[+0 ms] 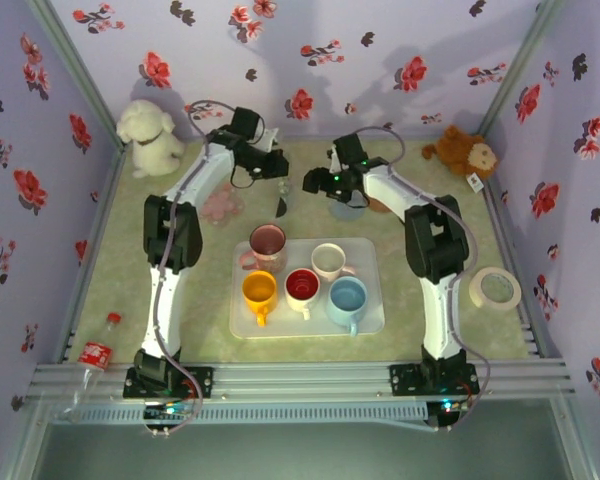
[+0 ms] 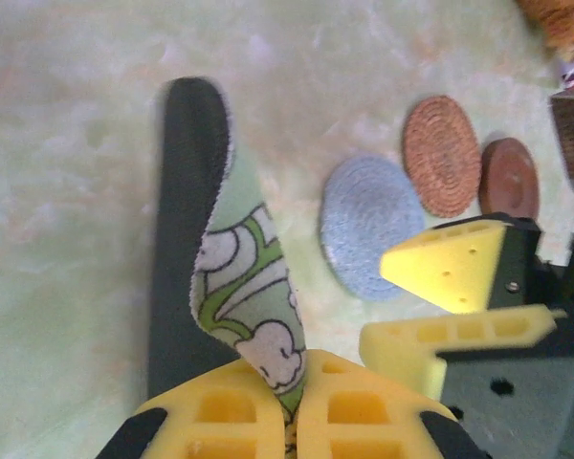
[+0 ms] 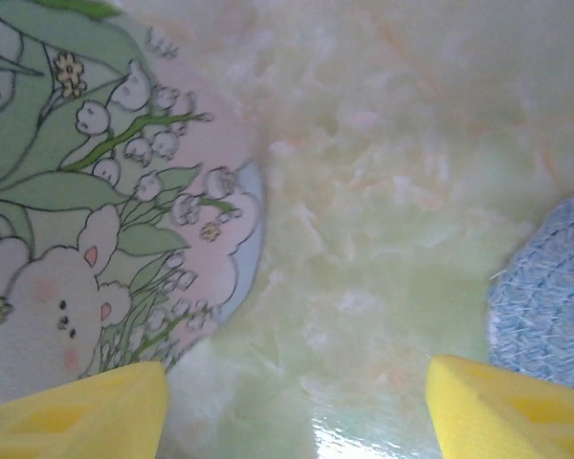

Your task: Place the cup by the coaster

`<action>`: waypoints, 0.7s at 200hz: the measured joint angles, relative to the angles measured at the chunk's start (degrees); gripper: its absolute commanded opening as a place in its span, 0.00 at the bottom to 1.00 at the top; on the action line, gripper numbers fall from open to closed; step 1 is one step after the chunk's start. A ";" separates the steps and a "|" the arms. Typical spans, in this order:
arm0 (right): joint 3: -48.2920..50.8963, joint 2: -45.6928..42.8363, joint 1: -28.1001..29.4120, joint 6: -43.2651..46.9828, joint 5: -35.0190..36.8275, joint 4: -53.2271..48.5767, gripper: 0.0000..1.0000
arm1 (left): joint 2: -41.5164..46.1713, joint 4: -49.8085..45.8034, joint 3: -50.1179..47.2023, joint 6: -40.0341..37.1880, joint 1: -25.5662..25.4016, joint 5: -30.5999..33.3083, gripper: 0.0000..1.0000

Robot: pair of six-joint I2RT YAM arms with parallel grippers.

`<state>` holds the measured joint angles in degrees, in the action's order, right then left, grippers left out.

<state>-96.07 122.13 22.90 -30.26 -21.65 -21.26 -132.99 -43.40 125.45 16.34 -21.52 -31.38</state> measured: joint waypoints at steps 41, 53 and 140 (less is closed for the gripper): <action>8.98 -2.23 -1.81 -5.99 -4.74 12.79 0.77 | 1.57 -0.42 3.63 0.70 -1.44 -0.22 0.00; 10.64 -2.23 -1.79 -7.37 -5.70 15.72 0.77 | 1.60 -0.59 4.92 1.11 -2.01 -0.33 0.00; 21.00 -2.23 -1.92 -20.98 -10.38 45.20 0.79 | 2.51 -1.97 9.44 3.10 -3.23 -0.44 0.00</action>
<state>-75.07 119.90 20.97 -51.24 -32.03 23.94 -130.47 -45.36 134.89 19.44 -24.75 -31.81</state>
